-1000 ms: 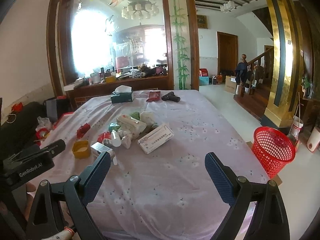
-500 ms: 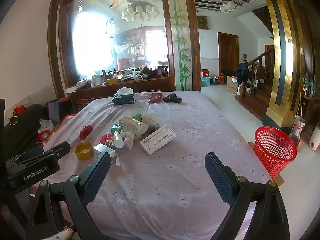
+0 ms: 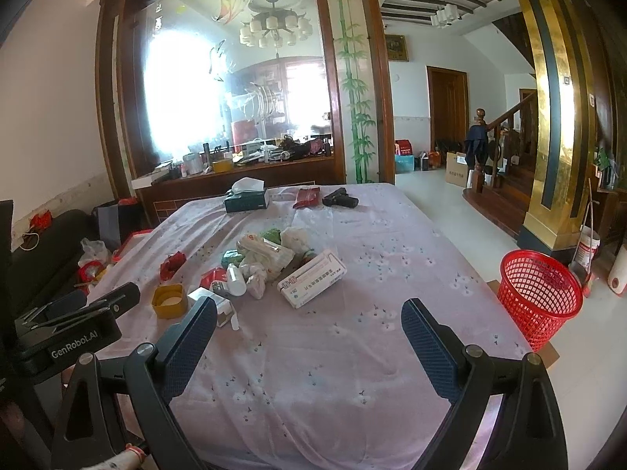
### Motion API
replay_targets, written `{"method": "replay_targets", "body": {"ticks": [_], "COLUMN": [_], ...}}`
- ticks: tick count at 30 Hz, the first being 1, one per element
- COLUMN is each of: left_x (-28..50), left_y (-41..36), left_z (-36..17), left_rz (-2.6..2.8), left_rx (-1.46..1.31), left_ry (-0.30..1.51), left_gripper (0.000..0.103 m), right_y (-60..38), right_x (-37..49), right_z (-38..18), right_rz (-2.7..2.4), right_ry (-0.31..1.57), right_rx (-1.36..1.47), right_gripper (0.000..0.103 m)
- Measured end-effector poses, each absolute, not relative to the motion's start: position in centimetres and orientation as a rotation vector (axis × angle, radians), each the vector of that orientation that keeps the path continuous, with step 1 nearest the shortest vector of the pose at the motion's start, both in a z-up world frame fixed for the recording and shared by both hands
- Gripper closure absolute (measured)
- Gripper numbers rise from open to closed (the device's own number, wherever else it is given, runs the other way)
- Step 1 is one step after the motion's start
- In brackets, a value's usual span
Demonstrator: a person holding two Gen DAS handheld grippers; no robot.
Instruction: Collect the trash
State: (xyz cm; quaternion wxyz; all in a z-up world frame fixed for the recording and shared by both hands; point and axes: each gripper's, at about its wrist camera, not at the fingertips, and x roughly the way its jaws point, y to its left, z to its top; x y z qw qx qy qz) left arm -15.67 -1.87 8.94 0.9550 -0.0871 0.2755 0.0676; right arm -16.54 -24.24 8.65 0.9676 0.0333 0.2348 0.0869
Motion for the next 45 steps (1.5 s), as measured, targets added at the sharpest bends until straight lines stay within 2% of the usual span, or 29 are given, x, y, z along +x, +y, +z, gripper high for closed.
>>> {"method": "replay_targets", "body": {"ticks": [45], "left_x": [-15.62], "left_y": [-2.38], "left_z": [8.66], "left_rz": [0.14], "left_rx": [-0.174], "left_ry": [0.552], "left_gripper": [0.011], "right_y": [-24.48], "right_x": [-16.75], "right_z": [8.82], "right_rz": [0.176], "right_ry": [0.467], "right_rx": [0.074], "right_gripper": [0.006]}}
